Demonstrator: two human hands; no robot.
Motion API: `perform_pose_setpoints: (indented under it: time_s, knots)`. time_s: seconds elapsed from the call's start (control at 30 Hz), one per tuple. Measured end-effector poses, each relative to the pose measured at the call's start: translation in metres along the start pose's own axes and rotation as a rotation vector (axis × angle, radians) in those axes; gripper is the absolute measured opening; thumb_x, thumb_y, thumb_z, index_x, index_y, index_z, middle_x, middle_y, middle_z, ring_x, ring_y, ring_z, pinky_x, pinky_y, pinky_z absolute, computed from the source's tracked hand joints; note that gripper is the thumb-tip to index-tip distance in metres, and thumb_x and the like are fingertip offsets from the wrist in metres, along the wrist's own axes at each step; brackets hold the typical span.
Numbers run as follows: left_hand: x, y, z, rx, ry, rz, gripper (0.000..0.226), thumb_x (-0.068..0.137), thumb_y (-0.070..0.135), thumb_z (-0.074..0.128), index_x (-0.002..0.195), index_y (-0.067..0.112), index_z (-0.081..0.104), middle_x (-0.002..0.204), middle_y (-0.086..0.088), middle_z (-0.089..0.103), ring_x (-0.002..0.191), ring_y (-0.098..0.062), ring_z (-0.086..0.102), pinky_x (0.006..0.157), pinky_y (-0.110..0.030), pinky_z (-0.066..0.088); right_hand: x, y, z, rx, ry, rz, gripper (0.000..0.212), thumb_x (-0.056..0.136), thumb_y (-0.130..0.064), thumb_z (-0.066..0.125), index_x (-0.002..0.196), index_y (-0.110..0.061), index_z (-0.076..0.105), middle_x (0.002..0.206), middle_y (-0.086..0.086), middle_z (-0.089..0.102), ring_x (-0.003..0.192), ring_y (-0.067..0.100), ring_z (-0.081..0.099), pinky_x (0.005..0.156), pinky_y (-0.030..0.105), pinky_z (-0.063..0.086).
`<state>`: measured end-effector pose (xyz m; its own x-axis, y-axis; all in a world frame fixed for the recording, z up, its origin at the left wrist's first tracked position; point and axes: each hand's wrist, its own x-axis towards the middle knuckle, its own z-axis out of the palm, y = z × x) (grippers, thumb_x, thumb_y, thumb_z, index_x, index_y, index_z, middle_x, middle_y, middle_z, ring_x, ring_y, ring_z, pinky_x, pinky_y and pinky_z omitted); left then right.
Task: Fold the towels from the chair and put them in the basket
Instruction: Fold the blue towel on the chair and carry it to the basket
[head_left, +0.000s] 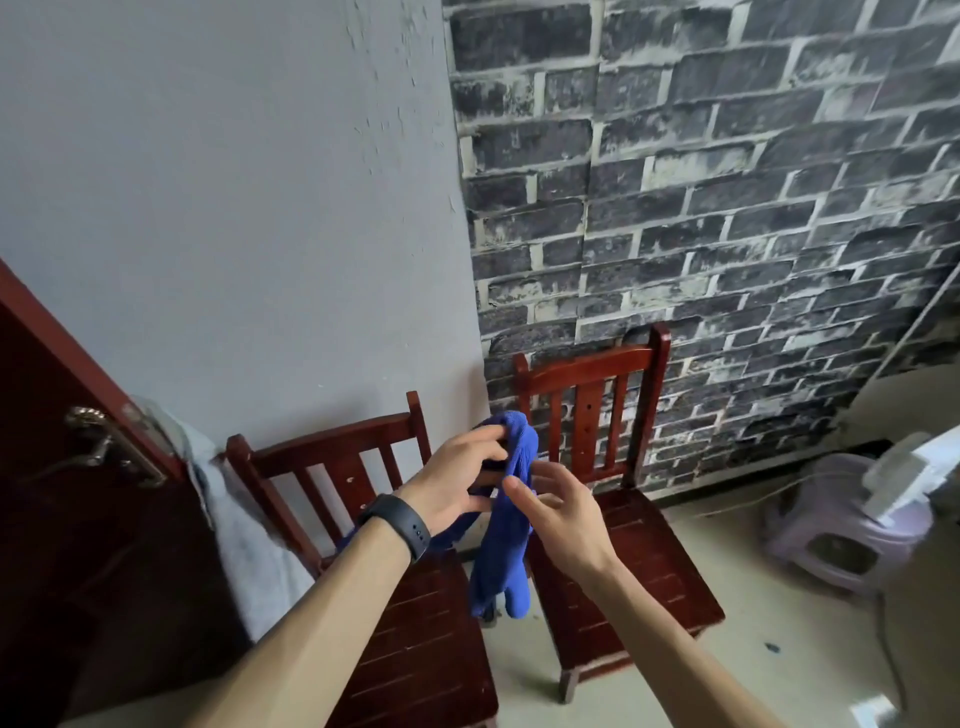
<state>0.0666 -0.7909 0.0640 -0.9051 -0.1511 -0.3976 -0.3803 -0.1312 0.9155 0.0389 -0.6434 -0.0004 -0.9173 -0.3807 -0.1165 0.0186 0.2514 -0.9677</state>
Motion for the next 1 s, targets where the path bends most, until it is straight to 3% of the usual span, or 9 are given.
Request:
perform_pose_setpoints:
  time_s: [0.13, 0.3, 0.47, 0.6, 0.73, 0.8, 0.87, 0.93, 1.0]
  knots:
    - [-0.003, -0.009, -0.014, -0.040, 0.093, 0.076, 0.044, 0.095, -0.003, 0.038, 0.111, 0.022, 0.070, 0.105, -0.003, 0.074, 0.096, -0.023, 0.071, 0.083, -0.040, 0.058, 0.017, -0.010, 0.005, 0.053, 0.007, 0.016, 0.021, 0.087, -0.040, 0.071, 0.098, -0.023, 0.065, 0.090, -0.001, 0.075, 0.085, 0.017, 0.073, 0.079, 0.043, 0.061]
    - [0.006, -0.066, -0.033, 0.012, 0.343, -0.081, 0.016, 0.093, 0.015, 0.057, 0.099, 0.021, 0.071, 0.100, -0.003, 0.070, 0.077, -0.016, 0.062, 0.065, -0.028, 0.045, 0.029, -0.026, 0.012, 0.350, -0.067, 0.232, 0.017, 0.096, -0.026, 0.063, 0.087, -0.013, 0.056, 0.083, 0.007, 0.068, 0.078, 0.024, 0.065, 0.070, 0.039, 0.053]
    - [0.000, -0.092, -0.039, 0.014, 0.262, -0.220, 0.032, 0.095, 0.043, 0.055, 0.110, 0.018, 0.068, 0.110, 0.001, 0.070, 0.107, -0.018, 0.060, 0.091, -0.036, 0.040, 0.032, -0.032, 0.009, 0.508, -0.186, 0.321, 0.013, 0.099, -0.018, 0.053, 0.088, -0.012, 0.053, 0.078, 0.007, 0.061, 0.064, 0.018, 0.057, 0.059, 0.030, 0.044]
    - [-0.004, -0.079, -0.044, 0.096, 0.188, -0.224, 0.051, 0.094, 0.061, 0.043, 0.113, 0.022, 0.069, 0.112, 0.002, 0.071, 0.110, -0.019, 0.061, 0.098, -0.041, 0.040, 0.034, -0.031, 0.007, 0.541, -0.326, 0.312, 0.010, 0.098, -0.017, 0.049, 0.096, -0.010, 0.056, 0.078, 0.008, 0.062, 0.064, 0.016, 0.058, 0.060, 0.029, 0.043]
    - [-0.007, -0.077, -0.047, 0.133, 0.065, -0.290, 0.069, 0.081, 0.080, 0.043, 0.097, 0.019, 0.070, 0.088, 0.001, 0.073, 0.081, -0.017, 0.065, 0.078, -0.033, 0.047, 0.036, -0.034, 0.006, 0.536, -0.379, 0.267, 0.010, 0.097, -0.019, 0.053, 0.090, -0.014, 0.057, 0.078, 0.006, 0.065, 0.068, 0.018, 0.060, 0.062, 0.031, 0.046]
    - [-0.009, -0.079, -0.053, 0.106, 0.029, -0.298, 0.066, 0.075, 0.082, 0.049, 0.088, 0.019, 0.066, 0.072, 0.003, 0.065, 0.058, -0.011, 0.051, 0.059, -0.026, 0.038, 0.037, -0.036, 0.004, 0.544, -0.383, 0.243, 0.011, 0.097, -0.018, 0.055, 0.086, -0.015, 0.056, 0.077, 0.005, 0.063, 0.065, 0.016, 0.060, 0.060, 0.030, 0.046]
    - [-0.011, -0.078, -0.060, 0.060, 0.032, -0.303, 0.060, 0.076, 0.078, 0.055, 0.083, 0.020, 0.064, 0.069, 0.004, 0.061, 0.054, -0.010, 0.045, 0.053, -0.022, 0.031, 0.038, -0.035, 0.002, 0.557, -0.381, 0.220, 0.012, 0.095, -0.016, 0.058, 0.084, -0.015, 0.055, 0.078, 0.005, 0.060, 0.063, 0.014, 0.060, 0.059, 0.029, 0.047]
    - [-0.011, -0.078, -0.065, 0.107, 0.061, -0.315, 0.060, 0.081, 0.075, 0.051, 0.095, 0.019, 0.068, 0.084, 0.003, 0.069, 0.069, -0.012, 0.057, 0.068, -0.027, 0.042, 0.038, -0.033, 0.003, 0.595, -0.407, 0.215, 0.009, 0.089, -0.018, 0.063, 0.088, -0.012, 0.056, 0.084, 0.010, 0.060, 0.068, 0.018, 0.061, 0.063, 0.030, 0.049]
    - [-0.010, -0.082, -0.066, 0.178, 0.087, -0.332, 0.065, 0.086, 0.072, 0.045, 0.120, 0.019, 0.064, 0.115, -0.001, 0.068, 0.105, -0.019, 0.061, 0.096, -0.041, 0.041, 0.038, -0.030, 0.005, 0.632, -0.452, 0.227, 0.025, 0.086, -0.018, 0.067, 0.105, -0.006, 0.058, 0.101, 0.021, 0.060, 0.090, 0.031, 0.060, 0.079, 0.038, 0.049]
